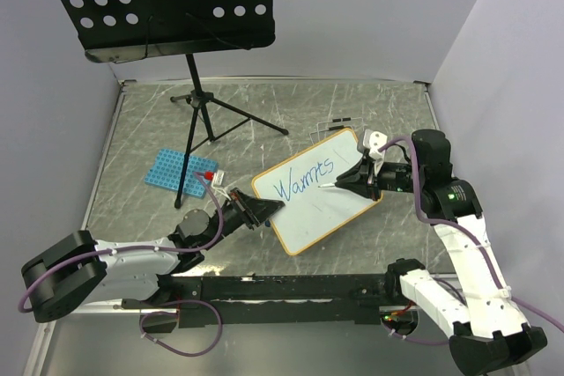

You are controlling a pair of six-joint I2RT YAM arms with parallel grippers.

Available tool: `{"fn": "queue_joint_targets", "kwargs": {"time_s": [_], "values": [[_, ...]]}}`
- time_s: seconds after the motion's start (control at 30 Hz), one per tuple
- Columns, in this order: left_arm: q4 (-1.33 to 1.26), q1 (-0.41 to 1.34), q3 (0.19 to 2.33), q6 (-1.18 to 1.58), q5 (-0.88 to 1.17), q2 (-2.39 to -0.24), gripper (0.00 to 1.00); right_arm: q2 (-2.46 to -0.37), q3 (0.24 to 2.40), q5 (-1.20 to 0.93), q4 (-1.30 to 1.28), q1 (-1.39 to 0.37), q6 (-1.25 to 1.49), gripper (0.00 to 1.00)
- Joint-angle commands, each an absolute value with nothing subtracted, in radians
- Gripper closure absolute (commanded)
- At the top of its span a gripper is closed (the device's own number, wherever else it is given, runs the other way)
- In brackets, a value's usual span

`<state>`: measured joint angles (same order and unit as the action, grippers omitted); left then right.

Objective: Write a sentence on the whiteboard

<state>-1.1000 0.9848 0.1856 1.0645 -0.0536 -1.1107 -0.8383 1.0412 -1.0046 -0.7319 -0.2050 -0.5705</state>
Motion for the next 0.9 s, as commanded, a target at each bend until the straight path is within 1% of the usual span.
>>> {"fn": "queue_joint_targets", "kwargs": {"time_s": [0.0,0.33,0.53,0.6,0.7,0.73,0.87], "values": [[-1.290,0.980,0.212,1.088,-0.052,-1.066,0.99,-0.831,1.060,-1.005,-0.699,-0.209,-0.568,1.00],[-1.299,0.980,0.212,1.088,-0.051,-1.071,0.99,-0.827,1.040,-1.058,-0.724,-0.227,-0.598,1.00],[-1.302,0.980,0.224,1.089,-0.046,-1.085,0.99,-0.821,1.035,-1.020,-0.732,-0.270,-0.617,1.00],[-1.301,0.982,0.224,1.089,-0.046,-1.085,0.99,-0.818,1.034,-0.965,-0.688,-0.267,-0.582,1.00],[-1.304,0.980,0.213,1.091,-0.046,-1.078,0.99,-0.818,1.032,-0.977,-0.615,-0.178,-0.488,1.00],[-1.302,0.980,0.210,1.089,-0.046,-1.072,0.99,-0.822,1.038,-0.991,-0.604,-0.123,-0.477,1.00],[-1.284,0.980,0.196,1.085,-0.052,-1.043,0.99,-0.854,1.074,-0.983,-0.575,-0.054,-0.459,1.00]]}}
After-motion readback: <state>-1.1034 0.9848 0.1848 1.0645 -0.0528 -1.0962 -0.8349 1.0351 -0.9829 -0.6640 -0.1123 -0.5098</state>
